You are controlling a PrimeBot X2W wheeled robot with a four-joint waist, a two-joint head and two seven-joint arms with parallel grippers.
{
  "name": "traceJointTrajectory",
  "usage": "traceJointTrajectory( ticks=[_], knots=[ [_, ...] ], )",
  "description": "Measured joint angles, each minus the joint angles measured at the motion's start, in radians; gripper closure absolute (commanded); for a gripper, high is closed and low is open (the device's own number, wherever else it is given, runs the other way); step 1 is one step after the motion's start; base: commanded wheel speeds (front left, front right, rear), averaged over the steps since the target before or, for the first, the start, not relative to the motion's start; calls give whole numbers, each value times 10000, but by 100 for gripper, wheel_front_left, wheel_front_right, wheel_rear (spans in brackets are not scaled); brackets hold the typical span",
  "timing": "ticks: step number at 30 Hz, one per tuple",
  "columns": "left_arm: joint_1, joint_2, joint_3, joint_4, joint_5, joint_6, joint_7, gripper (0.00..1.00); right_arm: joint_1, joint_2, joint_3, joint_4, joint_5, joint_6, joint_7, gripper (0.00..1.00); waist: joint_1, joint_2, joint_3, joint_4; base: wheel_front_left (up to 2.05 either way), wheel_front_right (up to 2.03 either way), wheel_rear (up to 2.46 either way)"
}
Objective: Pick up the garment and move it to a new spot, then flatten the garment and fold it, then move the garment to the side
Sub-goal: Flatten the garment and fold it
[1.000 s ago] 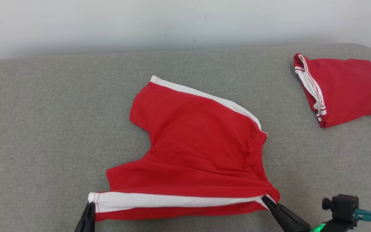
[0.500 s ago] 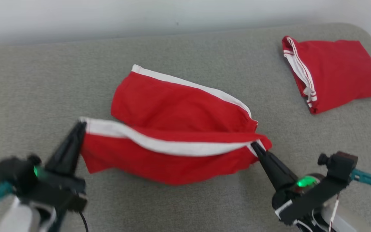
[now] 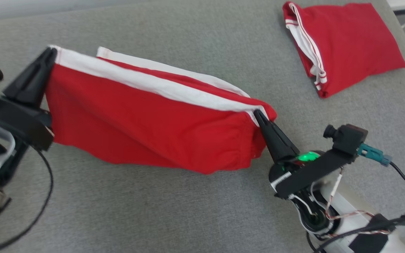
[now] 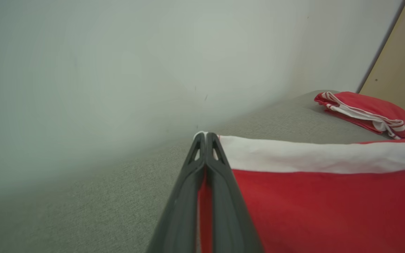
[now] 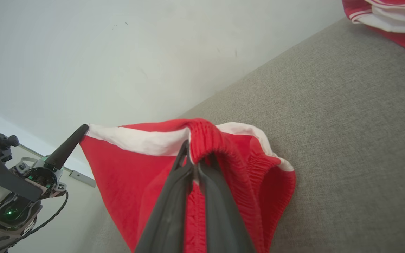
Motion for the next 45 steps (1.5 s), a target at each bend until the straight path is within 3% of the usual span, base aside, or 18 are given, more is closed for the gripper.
traceJointTrajectory(
  ticks=[7, 20, 21, 22, 23, 30, 35, 40, 45],
  knots=[
    [-1703, 591, -1110, 1269, -527, -2, 198, 100, -549, 886, -328, 548, -180, 0, -13, 100, 0, 1, 626, -586, 0, 0, 0],
    [-3198, 575, -2915, 3975, -1131, -2, -481, 100, -890, 1856, -652, 1323, -886, 2, -13, 100, -1, 0, 1293, -1317, 0, 0, 0],
    [-3236, 558, -3016, 4130, -1175, -2, -577, 58, -922, 1856, -635, 1352, -955, 2, -13, 76, -1, 0, 1302, -1334, 0, 0, 0],
    [-3303, 535, -3122, 4297, -1175, -2, -709, 0, -965, 1858, -648, 1394, -1043, 2, -13, 38, -1, 1, 1298, -1336, 0, 0, 0],
    [-3358, 522, -3235, 4416, -1175, -2, -869, 0, -1002, 1864, -681, 1413, -1120, 2, -13, 0, -1, 1, 1282, -1331, 0, 0, 0],
    [-3404, 362, -3697, 5099, -1496, -2, -1812, 0, -854, 1674, -769, 1685, -1396, 2, -15, 0, -2, 0, 973, -1189, 0, 0, 0],
    [-3271, 353, -3802, 5260, -1785, -2, -2240, 0, -439, 1183, -826, 1724, -1756, 0, -15, 0, -3, -1, 637, -1024, 0, 0, 0],
    [-2624, 428, -3511, 5035, -1887, 19, -2485, 0, 398, 834, -1269, 1289, -2015, 2, 33, 0, -3, -1, 167, -818, 0, 0, 0],
    [-1862, 522, -2748, 4117, -1672, 479, -2518, 0, 1091, 832, -2203, 546, -3256, 0, -6, 0, -4, -2, -194, -648, 0, 0, 0]
  ],
)
